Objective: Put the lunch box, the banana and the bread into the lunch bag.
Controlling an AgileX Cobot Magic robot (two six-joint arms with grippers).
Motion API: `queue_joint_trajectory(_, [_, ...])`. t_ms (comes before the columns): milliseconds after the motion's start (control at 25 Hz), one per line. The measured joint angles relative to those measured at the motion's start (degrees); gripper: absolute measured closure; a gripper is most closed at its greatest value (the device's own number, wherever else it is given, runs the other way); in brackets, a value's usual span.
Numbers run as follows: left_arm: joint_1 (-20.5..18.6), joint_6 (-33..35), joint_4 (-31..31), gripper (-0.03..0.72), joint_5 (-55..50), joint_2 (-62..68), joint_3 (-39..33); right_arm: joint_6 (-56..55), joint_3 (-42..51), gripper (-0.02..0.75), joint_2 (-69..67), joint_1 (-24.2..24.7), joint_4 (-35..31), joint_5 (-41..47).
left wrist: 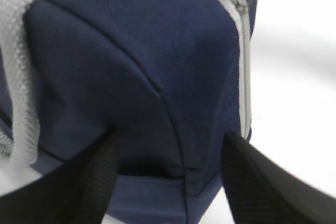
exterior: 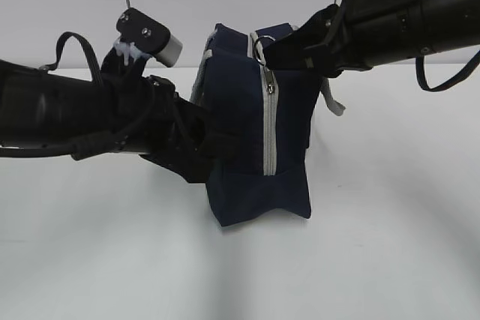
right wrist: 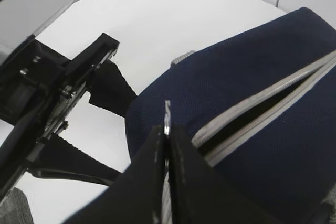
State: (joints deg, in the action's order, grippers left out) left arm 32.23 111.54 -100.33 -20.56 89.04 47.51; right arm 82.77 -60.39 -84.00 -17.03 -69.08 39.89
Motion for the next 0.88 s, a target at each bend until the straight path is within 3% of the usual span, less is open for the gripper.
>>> queue_joint_trajectory(320, [0.0,0.0,0.0,0.286,-2.1,3.3,0.5,-0.2,0.0,0.754,0.0,0.0,0.2,0.2])
queue_joint_trajectory(480, [0.0,0.0,0.0,0.395,-2.2,3.5,0.6,-0.3,0.0,0.754,0.0,0.0,0.4,0.7])
queue_joint_trajectory(720, [0.0,0.0,0.0,0.643,-2.4,3.7,0.6,-0.3,0.0,0.754,0.0,0.0,0.4,1.2])
queue_joint_trajectory(880, [0.0,-0.1,0.0,0.678,-2.5,3.8,0.6,-0.6,0.0,0.754,0.0,0.0,-0.1,1.2])
